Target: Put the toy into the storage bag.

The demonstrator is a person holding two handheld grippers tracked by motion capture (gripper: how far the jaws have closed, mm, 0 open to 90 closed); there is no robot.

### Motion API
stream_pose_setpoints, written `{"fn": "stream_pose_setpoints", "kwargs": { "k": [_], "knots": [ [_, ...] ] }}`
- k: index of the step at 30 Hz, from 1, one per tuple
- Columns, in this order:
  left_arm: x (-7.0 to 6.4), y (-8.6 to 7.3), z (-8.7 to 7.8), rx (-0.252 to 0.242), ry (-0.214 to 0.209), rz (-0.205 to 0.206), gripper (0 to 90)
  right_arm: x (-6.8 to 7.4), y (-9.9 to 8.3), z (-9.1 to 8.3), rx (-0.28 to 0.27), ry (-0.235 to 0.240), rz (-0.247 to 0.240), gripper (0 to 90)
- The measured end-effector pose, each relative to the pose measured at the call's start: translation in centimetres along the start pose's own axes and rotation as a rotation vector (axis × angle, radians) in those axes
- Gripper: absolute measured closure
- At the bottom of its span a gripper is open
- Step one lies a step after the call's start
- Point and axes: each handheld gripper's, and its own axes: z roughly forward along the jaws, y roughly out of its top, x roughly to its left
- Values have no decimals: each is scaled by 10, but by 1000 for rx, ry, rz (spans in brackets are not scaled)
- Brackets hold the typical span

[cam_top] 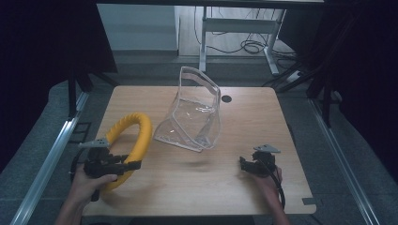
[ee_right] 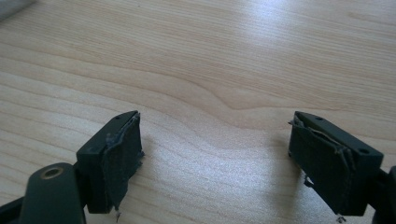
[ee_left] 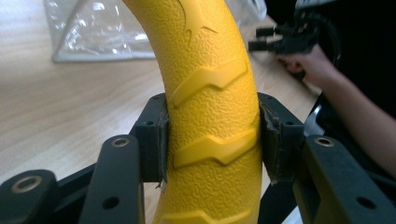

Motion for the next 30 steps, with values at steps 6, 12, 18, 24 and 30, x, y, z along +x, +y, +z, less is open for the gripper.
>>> {"fn": "stream_pose_setpoints", "kwargs": {
  "k": [6, 12, 18, 24, 30],
  "knots": [
    [3, 4, -8, -83, 10, -16, 510, 0, 0, 0, -1, 0, 1, 173],
    [4, 12, -20, -150, -4, -28, 510, 0, 0, 0, -1, -1, 4, 175],
    [0, 18, -28, -212, -17, -21, 509, 0, 0, 0, -2, 0, 4, 175],
    [-5, 23, -28, -257, -47, -16, 507, 0, 0, 0, -1, -1, 3, 175],
    [-11, 29, -26, -287, -70, -12, 507, 0, 0, 0, -1, -1, 3, 175]
  ]
}}
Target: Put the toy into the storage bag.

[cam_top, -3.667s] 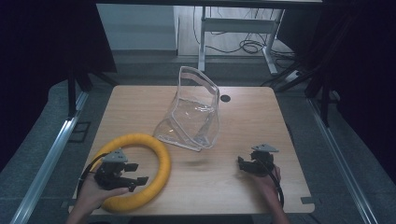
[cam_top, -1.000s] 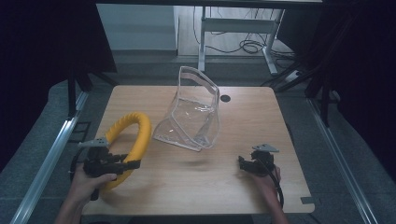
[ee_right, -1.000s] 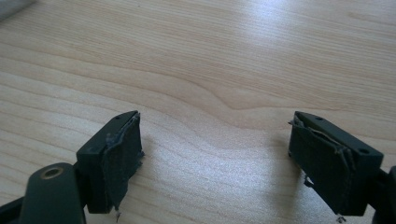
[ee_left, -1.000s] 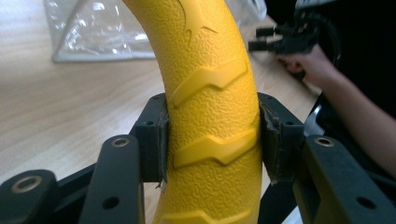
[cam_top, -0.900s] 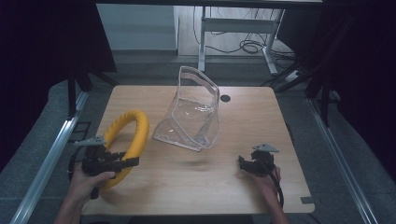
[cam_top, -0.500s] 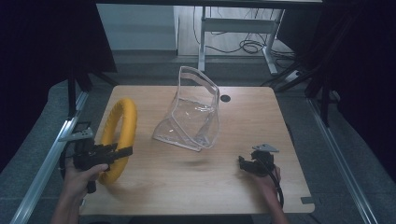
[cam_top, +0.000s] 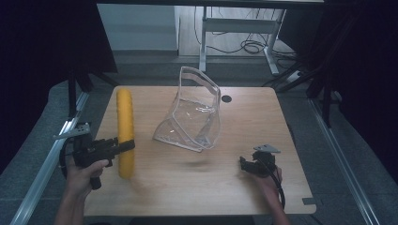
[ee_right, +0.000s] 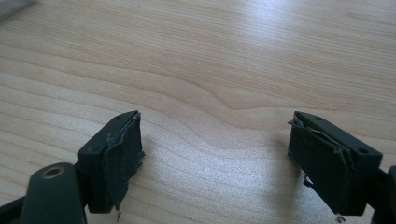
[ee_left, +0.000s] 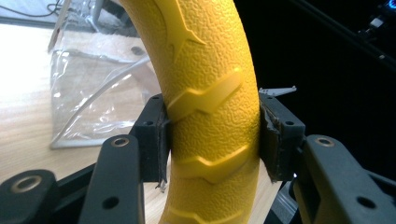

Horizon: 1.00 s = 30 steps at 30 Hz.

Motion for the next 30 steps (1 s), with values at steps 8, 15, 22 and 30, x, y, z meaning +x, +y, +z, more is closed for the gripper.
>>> {"fn": "stream_pose_setpoints", "kwargs": {
  "k": [8, 15, 22, 30],
  "knots": [
    [-8, 8, 2, -44, -29, 3, 507, 0, 0, 0, 0, 1, 2, 176],
    [-12, 14, 9, -71, -45, -4, 507, 0, 0, 0, -1, 0, 0, 176],
    [-19, 21, 16, -101, -54, -4, 506, 0, 0, 0, 0, 1, 2, 176],
    [-29, 26, 27, -142, -21, 10, 506, 0, 0, 0, 0, 0, -2, 175]
  ]
}}
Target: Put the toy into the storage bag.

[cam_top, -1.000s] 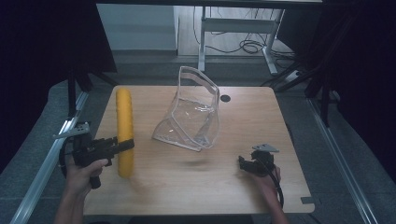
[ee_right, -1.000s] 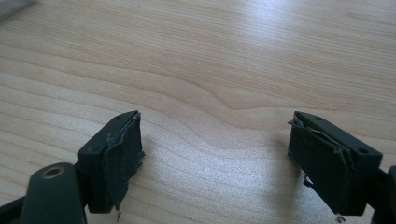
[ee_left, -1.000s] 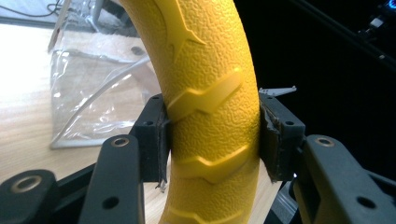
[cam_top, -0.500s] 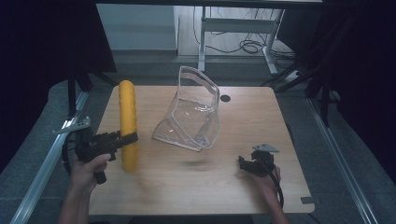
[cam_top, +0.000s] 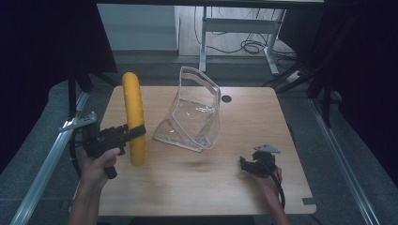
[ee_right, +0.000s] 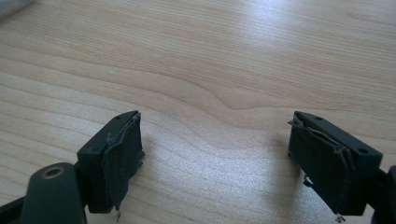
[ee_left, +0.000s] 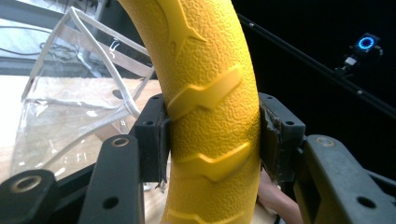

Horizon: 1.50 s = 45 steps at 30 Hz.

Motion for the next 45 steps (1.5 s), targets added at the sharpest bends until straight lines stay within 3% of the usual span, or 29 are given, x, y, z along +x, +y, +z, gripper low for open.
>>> {"fn": "stream_pose_setpoints", "kwargs": {
  "k": [5, 11, 18, 25, 34, 45],
  "knots": [
    [-4, 3, 8, -4, -9, 4, 506, 0, 0, 0, 1, 1, 2, 175],
    [-6, 7, 15, -46, -4, -9, 506, 0, 0, 0, 1, 1, 4, 176],
    [-18, 14, 23, -84, 34, 34, 506, 0, 0, 0, 1, 1, 4, 176],
    [-26, 20, 32, -115, 11, 45, 506, 0, 0, 0, 1, 0, 1, 176],
    [-32, 25, 45, -131, 12, 55, 506, 0, 0, 0, 1, 0, 0, 176],
    [-51, 38, 52, -153, 14, 107, 506, 0, 0, 0, -2, 1, 0, 176]
  ]
}}
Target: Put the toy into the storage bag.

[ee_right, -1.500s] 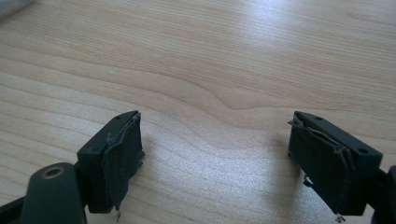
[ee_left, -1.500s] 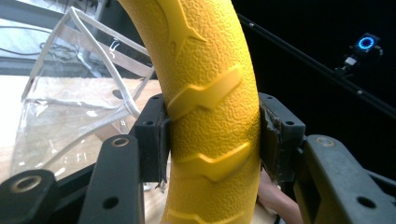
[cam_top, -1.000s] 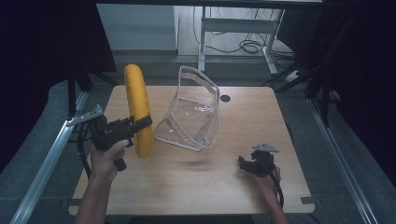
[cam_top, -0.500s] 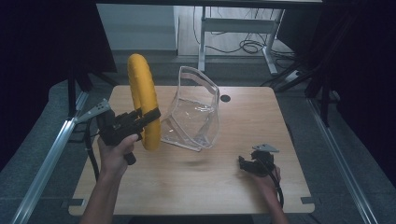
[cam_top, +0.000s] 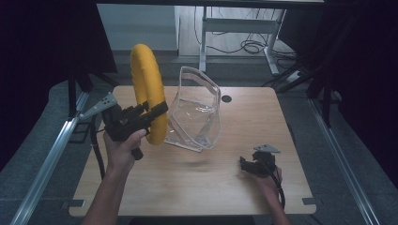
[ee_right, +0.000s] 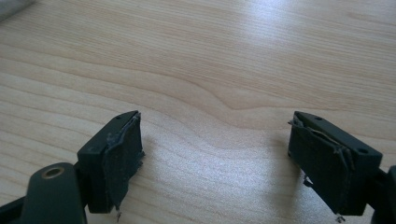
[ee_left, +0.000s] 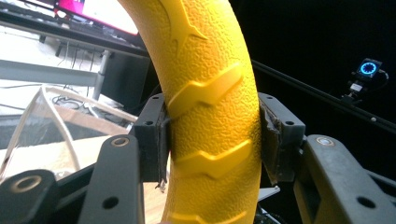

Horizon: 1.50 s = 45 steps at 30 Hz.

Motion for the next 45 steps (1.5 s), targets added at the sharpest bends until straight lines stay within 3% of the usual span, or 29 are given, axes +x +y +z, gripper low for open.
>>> {"fn": "stream_pose_setpoints", "kwargs": {
  "k": [13, 45],
  "knots": [
    [-25, 14, 21, -6, -35, 41, 506, 0, 0, 0, 1, 1, 2, 177],
    [-60, 30, 71, 13, -95, 103, 506, 0, 0, 0, 1, 1, 0, 177]
  ]
}}
